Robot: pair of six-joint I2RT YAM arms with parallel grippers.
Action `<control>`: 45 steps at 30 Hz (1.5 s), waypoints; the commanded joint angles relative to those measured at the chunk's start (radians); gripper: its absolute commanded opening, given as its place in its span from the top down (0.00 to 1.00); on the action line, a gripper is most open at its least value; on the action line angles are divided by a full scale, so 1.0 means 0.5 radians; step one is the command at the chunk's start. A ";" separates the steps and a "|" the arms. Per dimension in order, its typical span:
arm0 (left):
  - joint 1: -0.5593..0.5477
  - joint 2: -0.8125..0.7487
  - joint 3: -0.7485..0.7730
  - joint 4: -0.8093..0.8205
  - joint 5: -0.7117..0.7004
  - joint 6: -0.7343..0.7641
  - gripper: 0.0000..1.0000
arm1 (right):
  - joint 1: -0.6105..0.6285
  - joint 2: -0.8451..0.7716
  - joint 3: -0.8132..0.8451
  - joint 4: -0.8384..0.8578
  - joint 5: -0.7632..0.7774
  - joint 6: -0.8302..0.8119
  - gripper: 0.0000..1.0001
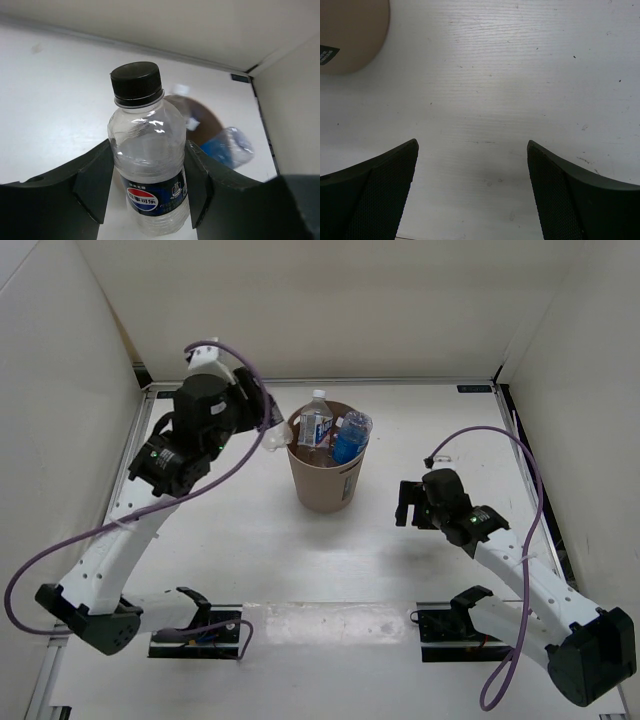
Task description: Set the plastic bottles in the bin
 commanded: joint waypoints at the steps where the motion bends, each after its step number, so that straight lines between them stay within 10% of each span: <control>1: -0.278 0.099 0.067 0.165 -0.389 0.229 0.40 | -0.026 -0.010 0.081 0.028 0.016 0.022 0.10; 16: -0.619 0.575 0.203 0.723 -0.645 0.846 0.33 | -0.136 -0.071 0.044 0.037 -0.085 0.016 0.10; 20: -0.637 0.560 0.053 0.843 -0.697 0.849 0.00 | -0.133 -0.068 0.041 0.040 -0.082 0.016 0.10; 27: -0.637 0.217 0.086 0.663 -0.847 0.929 0.00 | -0.118 -0.059 0.047 0.037 -0.076 0.010 0.10; 38: -0.652 -1.068 -1.438 0.212 -1.509 0.381 0.00 | -0.093 -0.056 0.050 0.043 -0.061 0.007 0.10; 45: -0.649 -1.278 -2.003 0.137 -1.835 0.085 0.00 | -0.059 -0.092 0.041 0.037 -0.012 0.022 0.10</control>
